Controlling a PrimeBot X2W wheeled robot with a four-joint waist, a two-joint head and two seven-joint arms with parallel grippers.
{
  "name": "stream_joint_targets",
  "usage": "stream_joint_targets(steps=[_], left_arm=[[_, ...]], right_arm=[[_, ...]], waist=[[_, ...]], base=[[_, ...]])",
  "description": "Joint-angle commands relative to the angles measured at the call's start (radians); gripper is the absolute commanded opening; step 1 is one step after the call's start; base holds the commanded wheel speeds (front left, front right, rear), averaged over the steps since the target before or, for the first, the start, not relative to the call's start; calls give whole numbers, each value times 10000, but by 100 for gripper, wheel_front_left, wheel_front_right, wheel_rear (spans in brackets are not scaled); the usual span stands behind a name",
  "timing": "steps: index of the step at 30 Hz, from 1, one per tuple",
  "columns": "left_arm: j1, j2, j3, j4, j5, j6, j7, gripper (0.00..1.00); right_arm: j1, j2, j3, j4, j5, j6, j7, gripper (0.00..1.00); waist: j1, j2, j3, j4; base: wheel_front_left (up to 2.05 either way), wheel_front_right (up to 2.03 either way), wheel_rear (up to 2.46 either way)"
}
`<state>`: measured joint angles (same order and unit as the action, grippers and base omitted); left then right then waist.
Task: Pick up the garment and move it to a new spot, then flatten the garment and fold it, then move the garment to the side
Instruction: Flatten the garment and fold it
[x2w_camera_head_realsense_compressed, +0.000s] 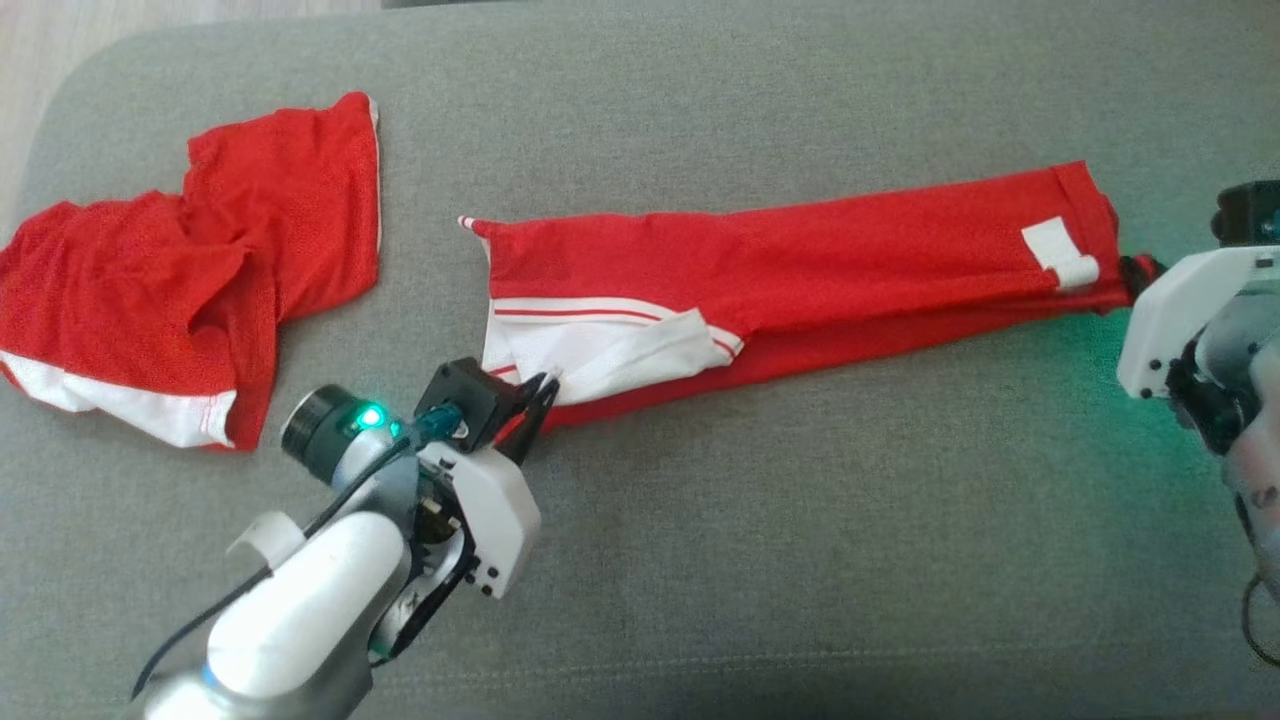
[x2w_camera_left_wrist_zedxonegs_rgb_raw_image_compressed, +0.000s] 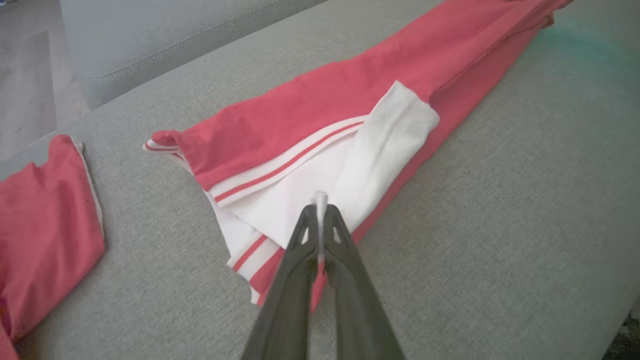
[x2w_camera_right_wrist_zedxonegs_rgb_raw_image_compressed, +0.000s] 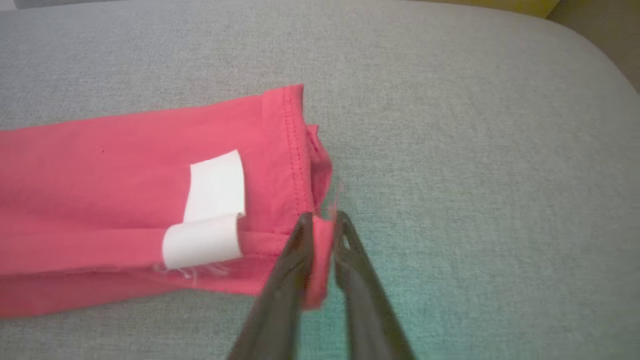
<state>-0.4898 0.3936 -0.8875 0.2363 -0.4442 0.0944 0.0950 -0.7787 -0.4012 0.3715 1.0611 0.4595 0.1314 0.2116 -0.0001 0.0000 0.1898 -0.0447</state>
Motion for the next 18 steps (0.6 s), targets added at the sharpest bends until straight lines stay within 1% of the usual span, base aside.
stream_joint_targets(steps=[1,3,6,12,15,18], left_arm=[[-257,207,446,-190,-11,123,-105,100],[-185,114,522,-50,-37,286,-302,100],[-82,-109,846,67,-221,627,-777,100],[69,-642,2051,102,-800,1562,-2267,100],[229,-909,2633,68,-1135,1852,-2987,100],[482,-1142,3128,-74,-1301,2029,-3391,100]], right_arm=[[112,-308,95,-318,66,-7,-66,100],[156,-353,6,-431,104,-7,-214,100],[170,-347,-341,-692,252,-7,-729,100],[342,-41,-1247,-1575,560,-7,-2142,100],[580,187,-1562,-2128,585,-7,-2789,100],[965,490,-1788,-2688,544,-7,-3290,100]], waist=[[1,0,-55,-5],[1,0,-130,-12],[1,0,-250,-3],[1,0,-368,75],[1,0,-384,127],[1,0,-403,187]], base=[[0,0,0],[0,0,0],[0,0,0],[0,0,0],[0,0,0],[0,0,0]])
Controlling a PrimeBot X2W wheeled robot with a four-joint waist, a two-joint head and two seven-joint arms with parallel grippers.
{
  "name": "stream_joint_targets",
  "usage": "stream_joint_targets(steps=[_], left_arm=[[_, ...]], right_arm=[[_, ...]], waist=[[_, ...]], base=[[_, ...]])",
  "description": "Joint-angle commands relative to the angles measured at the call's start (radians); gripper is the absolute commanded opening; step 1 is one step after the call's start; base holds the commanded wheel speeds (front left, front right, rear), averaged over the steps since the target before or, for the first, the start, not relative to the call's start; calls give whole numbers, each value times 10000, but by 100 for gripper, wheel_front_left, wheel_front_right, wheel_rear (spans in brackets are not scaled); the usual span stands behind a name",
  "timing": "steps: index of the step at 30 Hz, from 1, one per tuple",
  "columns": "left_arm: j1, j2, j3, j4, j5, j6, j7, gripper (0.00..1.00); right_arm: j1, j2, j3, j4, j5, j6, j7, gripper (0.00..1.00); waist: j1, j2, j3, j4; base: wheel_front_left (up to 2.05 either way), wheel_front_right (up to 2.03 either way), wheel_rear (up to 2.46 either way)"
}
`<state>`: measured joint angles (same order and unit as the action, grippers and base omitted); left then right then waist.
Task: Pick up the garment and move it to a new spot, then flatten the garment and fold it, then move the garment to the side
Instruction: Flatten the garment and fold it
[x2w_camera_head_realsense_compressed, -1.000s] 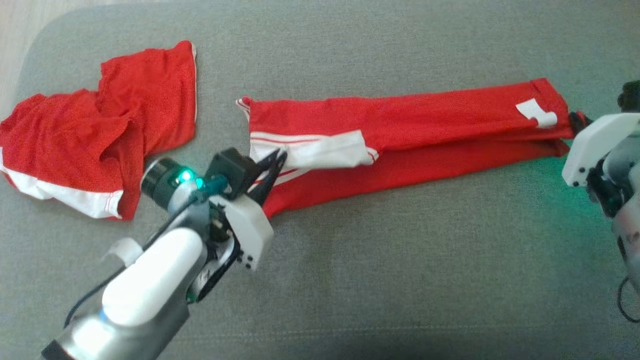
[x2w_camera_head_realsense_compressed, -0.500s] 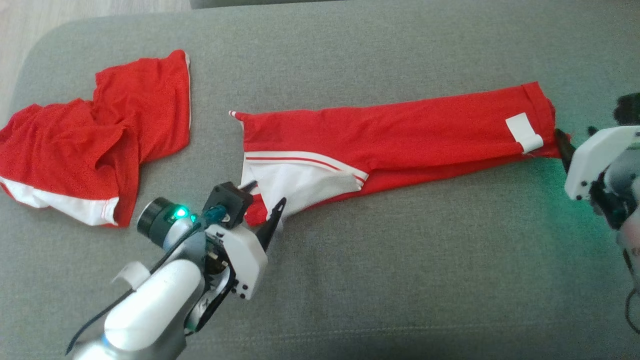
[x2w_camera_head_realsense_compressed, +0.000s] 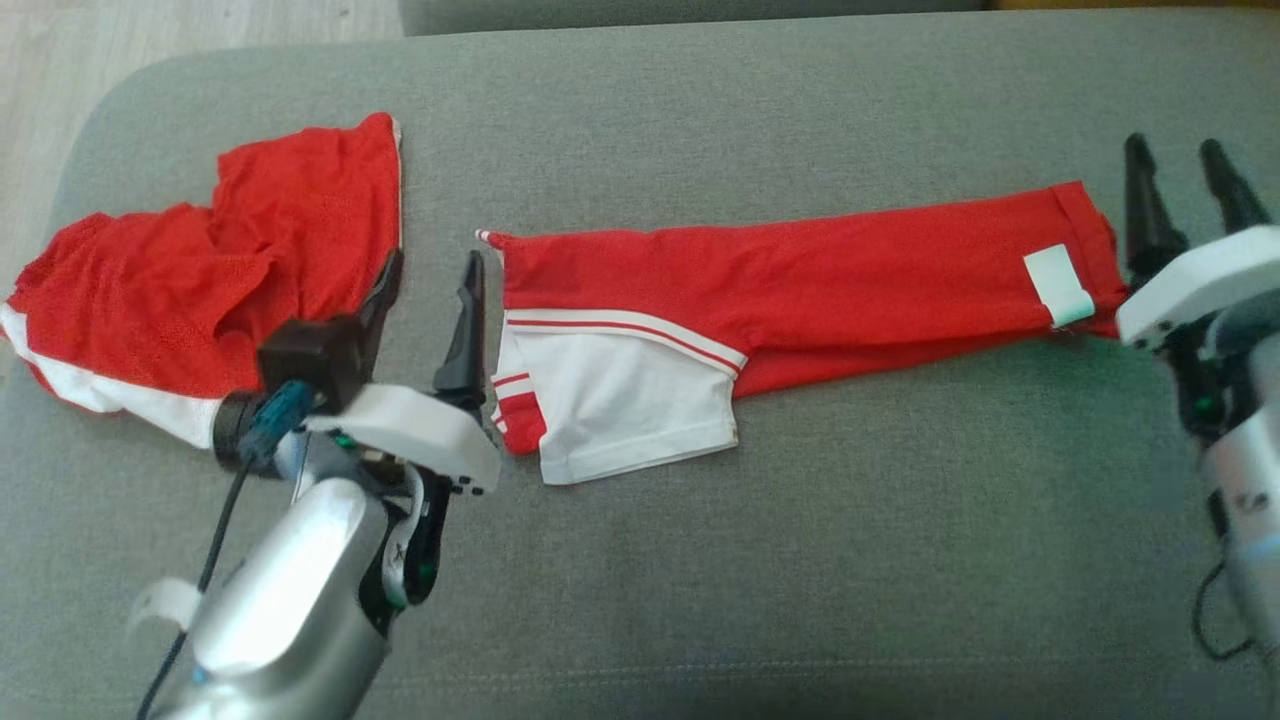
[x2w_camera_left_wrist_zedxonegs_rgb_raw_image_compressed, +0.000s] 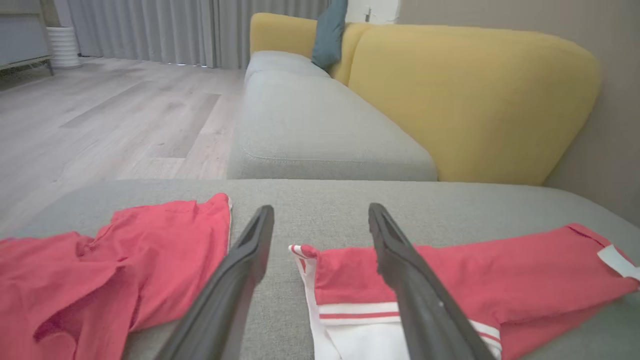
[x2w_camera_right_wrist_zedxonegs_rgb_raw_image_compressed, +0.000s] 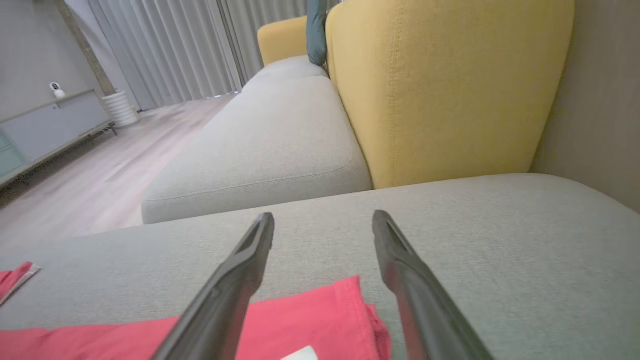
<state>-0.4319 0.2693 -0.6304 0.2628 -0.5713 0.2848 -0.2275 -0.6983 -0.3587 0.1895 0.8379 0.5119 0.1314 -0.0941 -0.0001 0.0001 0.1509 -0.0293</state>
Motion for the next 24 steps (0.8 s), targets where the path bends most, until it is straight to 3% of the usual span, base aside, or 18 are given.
stream_joint_targets(steps=[1,9,24], left_arm=[[23,11,712,-421,-54,162,-237,100],[620,-425,1196,-872,352,-31,-337,100],[383,-717,1675,-780,998,-667,-341,100]], right_arm=[[311,162,-43,-621,-29,-7,-378,100],[1007,627,-867,-942,-716,-7,-381,100],[-26,1177,-4417,1216,-3530,-7,1156,100]], waist=[[1,-1,-18,57],[1,-1,194,363],[1,-1,1275,975]], base=[[0,0,0],[0,0,0],[0,0,0]])
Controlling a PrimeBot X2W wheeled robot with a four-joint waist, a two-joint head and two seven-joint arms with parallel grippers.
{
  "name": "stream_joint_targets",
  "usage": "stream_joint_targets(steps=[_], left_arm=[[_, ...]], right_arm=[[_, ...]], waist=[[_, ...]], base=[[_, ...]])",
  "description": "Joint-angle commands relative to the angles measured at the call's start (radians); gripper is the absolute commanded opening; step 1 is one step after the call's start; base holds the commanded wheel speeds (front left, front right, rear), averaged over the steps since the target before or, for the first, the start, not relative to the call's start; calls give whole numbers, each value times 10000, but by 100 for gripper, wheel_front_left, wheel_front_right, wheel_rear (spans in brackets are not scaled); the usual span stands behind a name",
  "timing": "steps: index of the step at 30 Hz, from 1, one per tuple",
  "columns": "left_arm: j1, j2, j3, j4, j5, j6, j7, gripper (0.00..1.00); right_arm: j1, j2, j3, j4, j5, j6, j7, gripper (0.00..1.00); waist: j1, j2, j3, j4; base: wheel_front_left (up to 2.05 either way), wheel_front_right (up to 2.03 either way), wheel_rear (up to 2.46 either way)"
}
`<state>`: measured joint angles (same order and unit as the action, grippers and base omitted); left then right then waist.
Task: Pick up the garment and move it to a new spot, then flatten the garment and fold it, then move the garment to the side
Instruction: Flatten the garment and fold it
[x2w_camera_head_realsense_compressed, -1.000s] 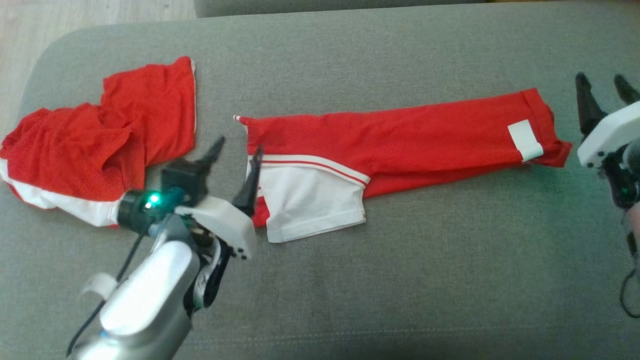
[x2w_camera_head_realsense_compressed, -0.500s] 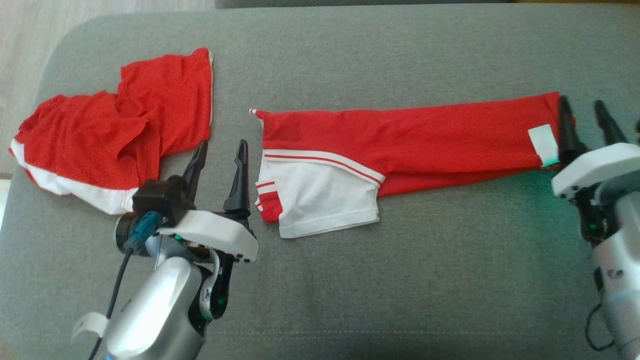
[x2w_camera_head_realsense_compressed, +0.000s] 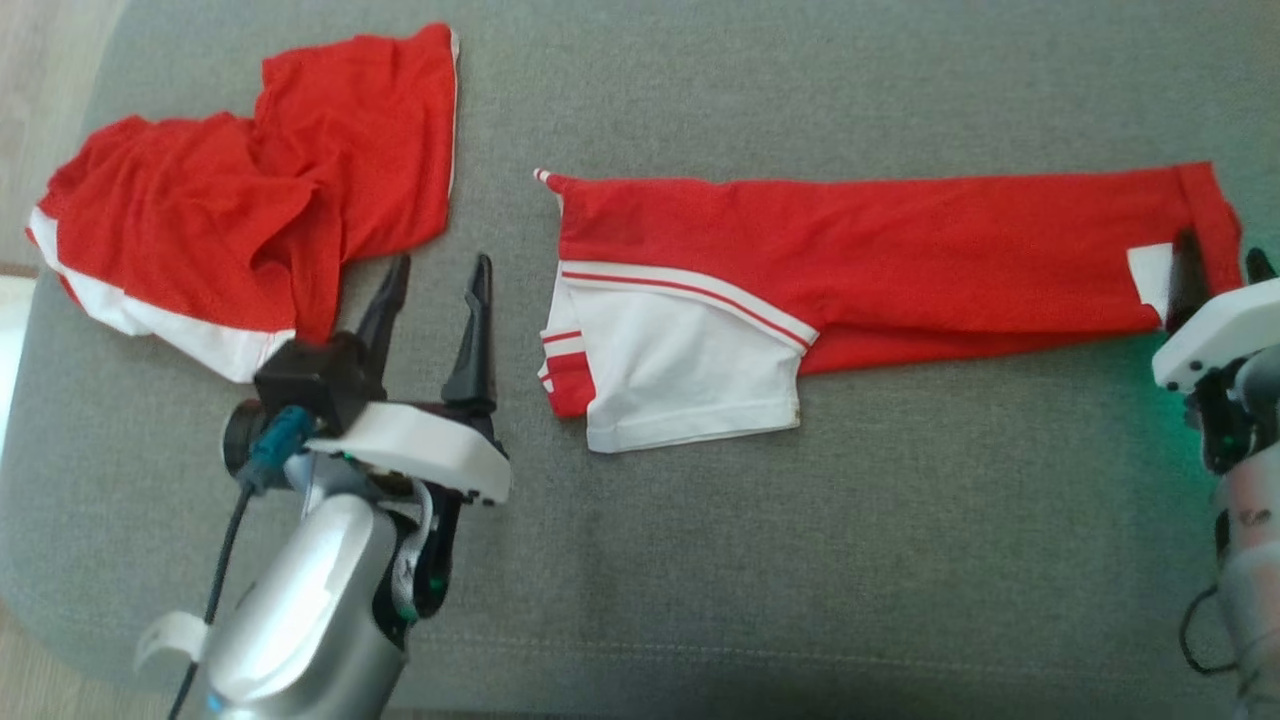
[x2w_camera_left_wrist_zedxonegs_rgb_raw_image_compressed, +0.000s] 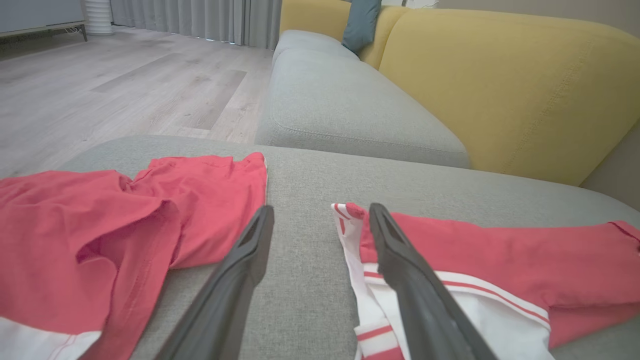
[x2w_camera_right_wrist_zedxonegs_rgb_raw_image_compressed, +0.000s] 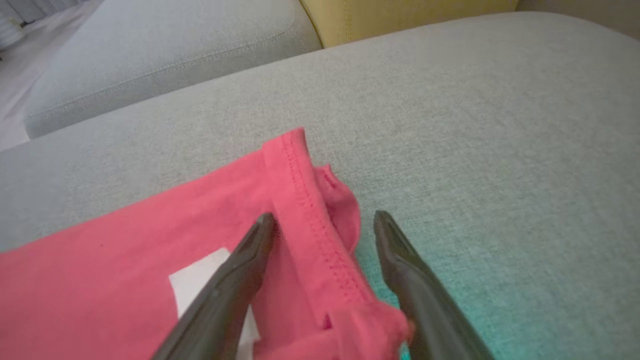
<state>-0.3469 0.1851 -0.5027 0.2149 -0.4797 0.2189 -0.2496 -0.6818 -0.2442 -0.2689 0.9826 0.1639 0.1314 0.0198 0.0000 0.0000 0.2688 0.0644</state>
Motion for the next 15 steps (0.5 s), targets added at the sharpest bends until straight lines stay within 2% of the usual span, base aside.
stream_joint_targets(steps=[1,7,14,15], left_arm=[[-489,111,447,-295,103,-29,-121,100],[-599,44,789,-293,226,-161,-121,100],[-733,1,1133,-231,376,-288,-121,100],[-757,-10,1173,-230,395,-303,-122,100]], right_arm=[[-256,78,-11,-181,-224,-7,79,100],[-466,425,-850,-98,-1157,-7,468,100],[-525,859,-1097,-358,-1665,-7,1027,100],[-527,884,-1122,-407,-1686,-7,1108,66]], waist=[[0,0,165,46],[0,0,481,12],[0,0,614,-139],[0,0,625,-157]], base=[[0,0,0],[0,0,0],[0,0,0],[0,0,0]])
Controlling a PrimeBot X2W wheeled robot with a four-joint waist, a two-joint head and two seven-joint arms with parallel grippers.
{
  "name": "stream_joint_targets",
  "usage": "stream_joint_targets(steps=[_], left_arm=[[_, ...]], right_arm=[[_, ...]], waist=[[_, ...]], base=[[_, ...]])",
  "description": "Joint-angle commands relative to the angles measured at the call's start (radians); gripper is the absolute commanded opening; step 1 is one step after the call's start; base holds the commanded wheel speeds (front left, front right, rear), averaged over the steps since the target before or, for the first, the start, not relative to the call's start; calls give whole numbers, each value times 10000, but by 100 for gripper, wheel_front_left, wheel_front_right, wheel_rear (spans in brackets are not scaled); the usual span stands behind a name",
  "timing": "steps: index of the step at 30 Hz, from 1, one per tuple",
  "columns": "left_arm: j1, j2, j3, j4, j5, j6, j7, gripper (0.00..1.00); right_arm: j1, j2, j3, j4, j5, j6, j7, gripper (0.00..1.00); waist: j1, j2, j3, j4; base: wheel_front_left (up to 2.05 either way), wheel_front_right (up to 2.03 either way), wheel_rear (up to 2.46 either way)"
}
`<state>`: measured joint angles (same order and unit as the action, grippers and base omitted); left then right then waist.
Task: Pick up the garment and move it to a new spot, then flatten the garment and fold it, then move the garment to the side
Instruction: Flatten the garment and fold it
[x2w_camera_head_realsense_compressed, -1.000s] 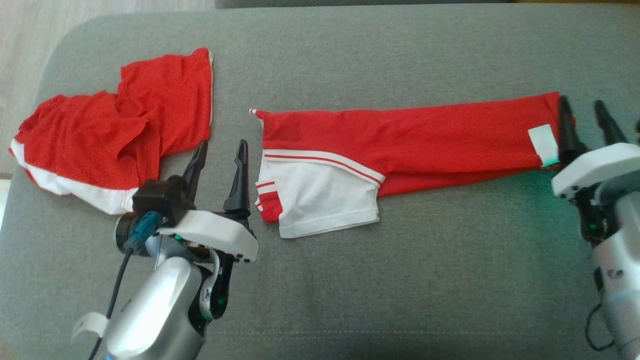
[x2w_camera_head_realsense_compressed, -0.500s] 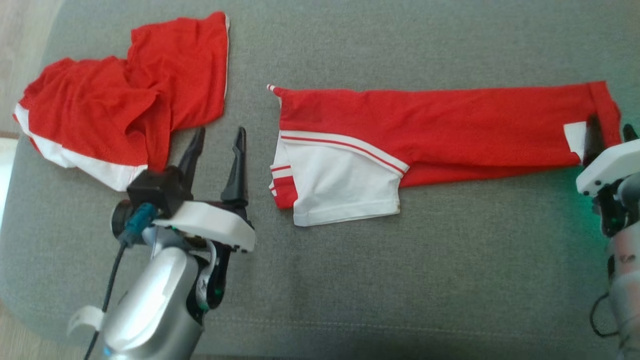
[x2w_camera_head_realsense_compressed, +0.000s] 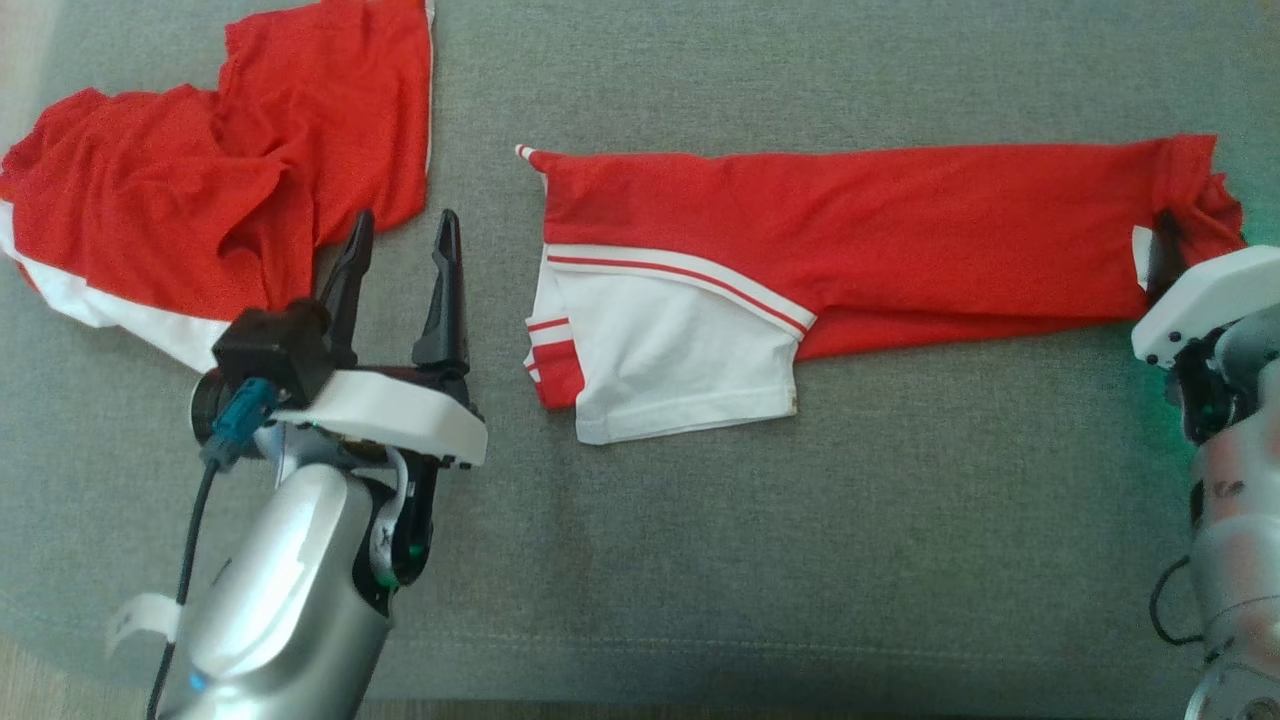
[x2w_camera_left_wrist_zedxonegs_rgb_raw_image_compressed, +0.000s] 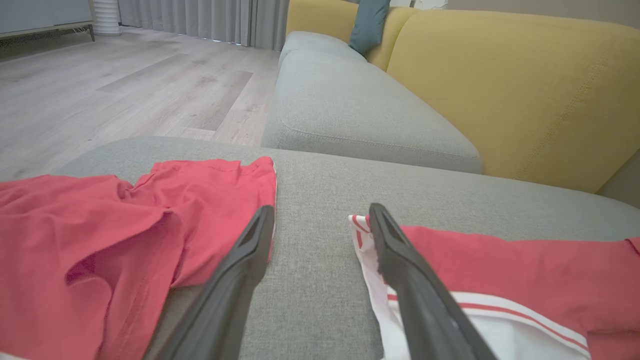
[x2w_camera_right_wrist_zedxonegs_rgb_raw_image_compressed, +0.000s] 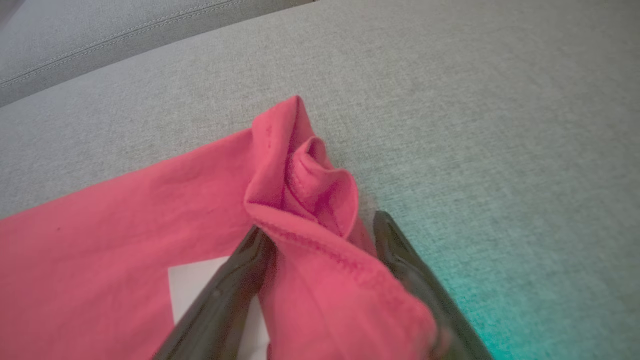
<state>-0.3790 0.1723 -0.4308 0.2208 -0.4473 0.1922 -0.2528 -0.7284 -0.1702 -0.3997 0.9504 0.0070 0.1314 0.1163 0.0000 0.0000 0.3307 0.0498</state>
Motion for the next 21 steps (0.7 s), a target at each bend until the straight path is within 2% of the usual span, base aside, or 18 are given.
stream_joint_targets(steps=[1,2,13,21], left_arm=[[-456,107,492,-285,90,-51,-89,100],[-472,97,527,-280,108,-68,-89,100],[-437,118,863,-238,261,-180,-89,100],[-140,75,974,-187,344,-174,-89,100]], right_arm=[[-62,173,164,-129,-117,-7,237,26],[-55,200,169,-167,-112,-7,350,0],[253,-91,-193,-851,-44,-7,799,0],[730,-301,-1446,-1774,-1310,-7,637,0]], waist=[[0,0,12,-26],[0,0,13,-37],[0,0,-182,-99],[0,0,-734,-242]], base=[[0,0,0],[0,0,0],[0,0,0],[0,0,0]])
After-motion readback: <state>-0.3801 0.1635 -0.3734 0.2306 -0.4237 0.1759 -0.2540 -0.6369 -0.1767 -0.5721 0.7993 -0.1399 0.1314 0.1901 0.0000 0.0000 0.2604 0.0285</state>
